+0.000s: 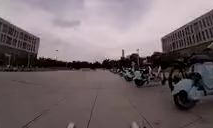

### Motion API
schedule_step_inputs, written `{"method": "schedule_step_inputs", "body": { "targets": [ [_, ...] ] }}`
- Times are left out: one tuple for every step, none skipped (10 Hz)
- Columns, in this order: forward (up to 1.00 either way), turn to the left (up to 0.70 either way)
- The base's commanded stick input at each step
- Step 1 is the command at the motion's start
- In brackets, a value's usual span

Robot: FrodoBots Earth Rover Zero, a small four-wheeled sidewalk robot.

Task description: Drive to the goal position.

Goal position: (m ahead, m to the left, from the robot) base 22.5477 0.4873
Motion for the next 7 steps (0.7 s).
{"method": "schedule_step_inputs", "body": {
  "targets": [
    [0.70, 0.00],
    [0.70, 0.00],
    [0.70, 0.00],
    [0.70, 0.00],
    [0.70, 0.00],
    [0.70, 0.00],
    [0.70, 0.00]
  ]
}}
